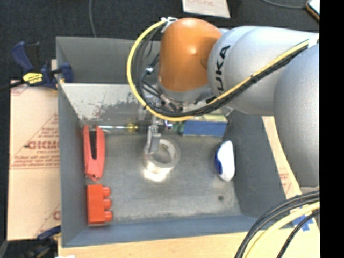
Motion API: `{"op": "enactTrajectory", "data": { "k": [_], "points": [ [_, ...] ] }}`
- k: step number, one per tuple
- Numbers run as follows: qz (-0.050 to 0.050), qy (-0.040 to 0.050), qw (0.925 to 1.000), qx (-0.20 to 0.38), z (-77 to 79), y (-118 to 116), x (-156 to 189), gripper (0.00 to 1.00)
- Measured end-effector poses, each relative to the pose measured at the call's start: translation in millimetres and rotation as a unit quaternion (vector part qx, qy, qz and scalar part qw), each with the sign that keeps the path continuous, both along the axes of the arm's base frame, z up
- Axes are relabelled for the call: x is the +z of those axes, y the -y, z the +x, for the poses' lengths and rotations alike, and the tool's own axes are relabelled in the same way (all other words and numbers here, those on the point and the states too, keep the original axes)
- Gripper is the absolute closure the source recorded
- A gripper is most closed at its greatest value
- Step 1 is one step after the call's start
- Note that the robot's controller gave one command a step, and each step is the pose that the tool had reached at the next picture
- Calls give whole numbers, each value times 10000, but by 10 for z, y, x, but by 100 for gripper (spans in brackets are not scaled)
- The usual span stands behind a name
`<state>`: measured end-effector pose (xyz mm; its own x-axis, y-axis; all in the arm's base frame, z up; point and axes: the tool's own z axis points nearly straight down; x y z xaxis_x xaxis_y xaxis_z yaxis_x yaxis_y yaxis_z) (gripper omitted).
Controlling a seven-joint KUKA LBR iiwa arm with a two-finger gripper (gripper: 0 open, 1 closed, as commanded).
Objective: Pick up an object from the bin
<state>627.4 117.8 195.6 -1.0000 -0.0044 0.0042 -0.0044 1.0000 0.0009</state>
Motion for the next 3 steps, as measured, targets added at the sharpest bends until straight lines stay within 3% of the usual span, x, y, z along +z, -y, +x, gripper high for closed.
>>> {"op": "enactTrajectory", "data": {
  "k": [1,2,3],
  "points": [
    [4,42,10000,-19,16,9,53,0],
    [16,65,9979,650,68,731,-1223,0],
    [15,126,9967,801,129,718,-717,0]
  ]
}}
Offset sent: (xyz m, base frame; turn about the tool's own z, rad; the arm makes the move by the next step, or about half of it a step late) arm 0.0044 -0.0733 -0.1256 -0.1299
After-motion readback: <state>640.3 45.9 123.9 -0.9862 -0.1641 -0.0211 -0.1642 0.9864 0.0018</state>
